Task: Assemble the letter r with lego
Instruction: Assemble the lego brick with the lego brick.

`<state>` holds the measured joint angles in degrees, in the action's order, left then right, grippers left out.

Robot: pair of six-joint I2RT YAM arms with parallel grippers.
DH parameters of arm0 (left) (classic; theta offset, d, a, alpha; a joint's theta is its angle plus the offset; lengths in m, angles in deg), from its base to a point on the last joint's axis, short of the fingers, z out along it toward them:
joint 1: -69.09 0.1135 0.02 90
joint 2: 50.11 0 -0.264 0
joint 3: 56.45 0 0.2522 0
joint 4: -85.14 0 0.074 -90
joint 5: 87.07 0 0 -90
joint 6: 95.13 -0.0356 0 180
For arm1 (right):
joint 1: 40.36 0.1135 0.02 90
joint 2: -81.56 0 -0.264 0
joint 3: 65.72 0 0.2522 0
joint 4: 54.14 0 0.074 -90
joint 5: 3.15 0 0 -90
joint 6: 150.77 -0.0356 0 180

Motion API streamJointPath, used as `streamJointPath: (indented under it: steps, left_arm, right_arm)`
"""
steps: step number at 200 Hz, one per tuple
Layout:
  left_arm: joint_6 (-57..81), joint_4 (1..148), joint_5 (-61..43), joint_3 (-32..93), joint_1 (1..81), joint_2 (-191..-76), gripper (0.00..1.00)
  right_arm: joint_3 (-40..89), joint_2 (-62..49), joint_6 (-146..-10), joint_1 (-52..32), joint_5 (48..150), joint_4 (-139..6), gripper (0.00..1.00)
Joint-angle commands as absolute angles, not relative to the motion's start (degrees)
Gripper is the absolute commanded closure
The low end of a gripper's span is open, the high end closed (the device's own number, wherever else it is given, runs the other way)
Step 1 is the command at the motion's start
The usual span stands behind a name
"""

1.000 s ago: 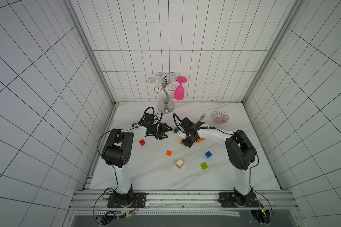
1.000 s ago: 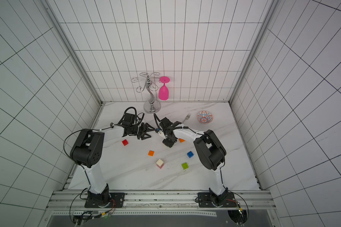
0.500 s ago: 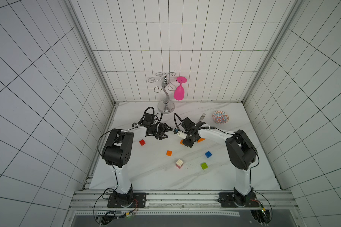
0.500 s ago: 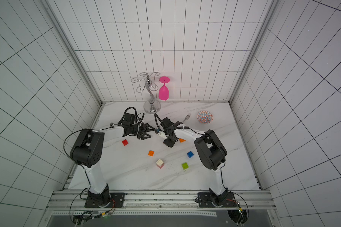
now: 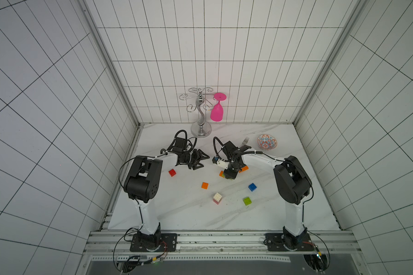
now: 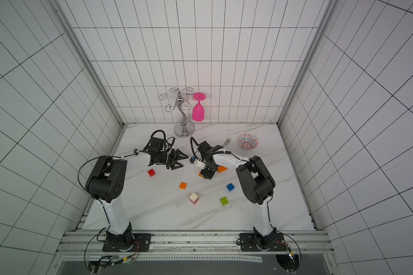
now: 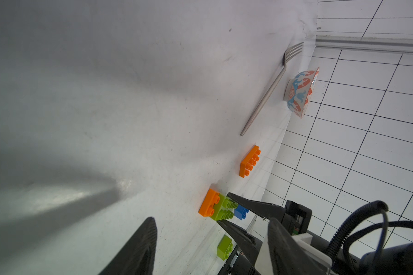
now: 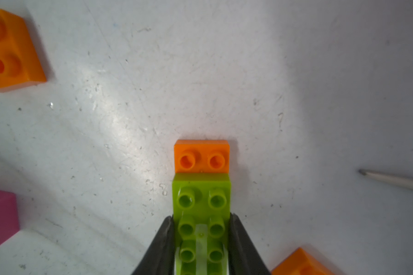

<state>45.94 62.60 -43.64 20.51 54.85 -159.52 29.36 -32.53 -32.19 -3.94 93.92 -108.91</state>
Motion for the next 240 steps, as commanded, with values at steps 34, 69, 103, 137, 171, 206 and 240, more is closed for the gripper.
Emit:
streamJointPath:
  steps: [34,69,103,137,171,206,240]
  left_arm:
    - [46.4,63.9,-44.1,21.7,55.3,-160.0,0.35]
    - [46.3,63.9,-44.1,21.7,55.5,-159.8,0.35]
    - [45.1,63.2,-43.1,21.9,55.5,-158.2,0.35]
    - [39.7,57.5,-38.2,23.4,55.4,-152.7,0.35]
    - [37.6,52.1,-30.8,22.3,53.1,-141.6,0.36]
    - [37.8,47.1,-22.3,16.0,46.0,-127.5,0.35]
    - [45.3,50.4,-18.3,3.1,39.6,-115.3,0.35]
  right_arm:
    - [30.7,-37.9,-32.2,-2.5,91.6,-116.3,1.0]
    - [31.8,-40.5,-32.6,-2.7,93.3,-118.1,1.0]
    - [33.6,-40.2,-35.3,-3.7,94.7,-118.3,1.0]
    - [33.5,-32.8,-44.4,-5.4,96.8,-113.8,1.0]
    - [24.9,-20.8,-58.3,-5.3,97.5,-102.4,1.0]
    - [19.3,-13.3,-61.9,-1.6,99.1,-101.4,1.0]
    - [15.0,-6.4,-65.2,4.2,93.9,-99.1,1.0]
